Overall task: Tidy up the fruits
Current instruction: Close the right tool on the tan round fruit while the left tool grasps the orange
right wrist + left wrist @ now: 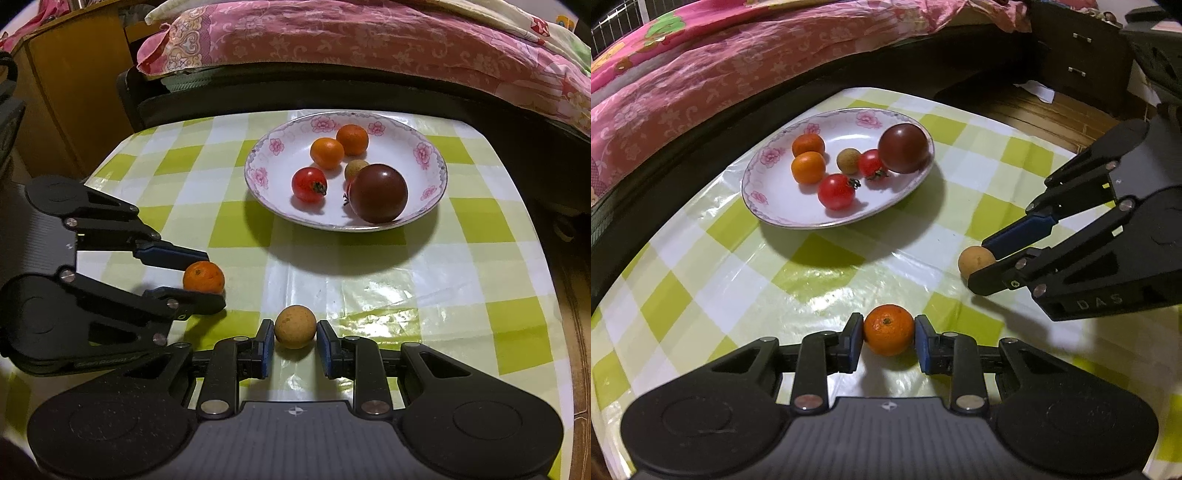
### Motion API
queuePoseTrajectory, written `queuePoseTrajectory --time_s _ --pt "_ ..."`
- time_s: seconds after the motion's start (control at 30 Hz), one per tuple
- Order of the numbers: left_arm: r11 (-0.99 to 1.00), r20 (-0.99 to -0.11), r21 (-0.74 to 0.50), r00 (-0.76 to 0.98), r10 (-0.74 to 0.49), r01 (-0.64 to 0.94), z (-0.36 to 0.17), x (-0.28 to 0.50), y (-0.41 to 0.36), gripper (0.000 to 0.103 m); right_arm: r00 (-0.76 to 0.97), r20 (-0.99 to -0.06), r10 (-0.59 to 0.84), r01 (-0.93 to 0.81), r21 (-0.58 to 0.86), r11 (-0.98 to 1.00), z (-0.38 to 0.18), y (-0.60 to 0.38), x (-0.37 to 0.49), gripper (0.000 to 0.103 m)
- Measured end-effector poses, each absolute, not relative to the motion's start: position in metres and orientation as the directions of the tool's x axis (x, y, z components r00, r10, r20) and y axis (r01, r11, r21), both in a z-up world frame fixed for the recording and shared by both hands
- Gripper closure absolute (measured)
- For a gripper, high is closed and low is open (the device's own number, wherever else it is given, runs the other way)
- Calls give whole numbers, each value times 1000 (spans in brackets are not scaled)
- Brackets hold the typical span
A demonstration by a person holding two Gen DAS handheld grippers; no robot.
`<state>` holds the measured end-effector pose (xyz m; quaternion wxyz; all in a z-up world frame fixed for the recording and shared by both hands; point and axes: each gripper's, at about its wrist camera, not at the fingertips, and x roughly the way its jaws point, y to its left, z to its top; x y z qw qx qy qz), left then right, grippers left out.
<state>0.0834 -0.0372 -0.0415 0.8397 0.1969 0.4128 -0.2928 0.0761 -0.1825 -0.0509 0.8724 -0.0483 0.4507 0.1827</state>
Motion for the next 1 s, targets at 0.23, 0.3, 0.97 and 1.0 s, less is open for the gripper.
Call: queuePoseTrajectory --time_s 0.23,0.3,0.97,1.0 --pt "745 -819 83 472 -328 662 -45 75 -33 66 513 -811 281 -389 72 918 -52 -179 68 81" --pt "745 -818 85 473 -327 662 -46 74 -33 66 514 -810 281 -390 71 918 -52 -179 68 81" --pt "737 -803 125 503 -318 665 -47 69 -35 61 533 -801 272 -386 55 921 -55 -178 72 75" --pt "738 -803 124 503 -318 664 -47 69 -35 61 533 -801 272 -386 56 921 -56 -178 72 75"
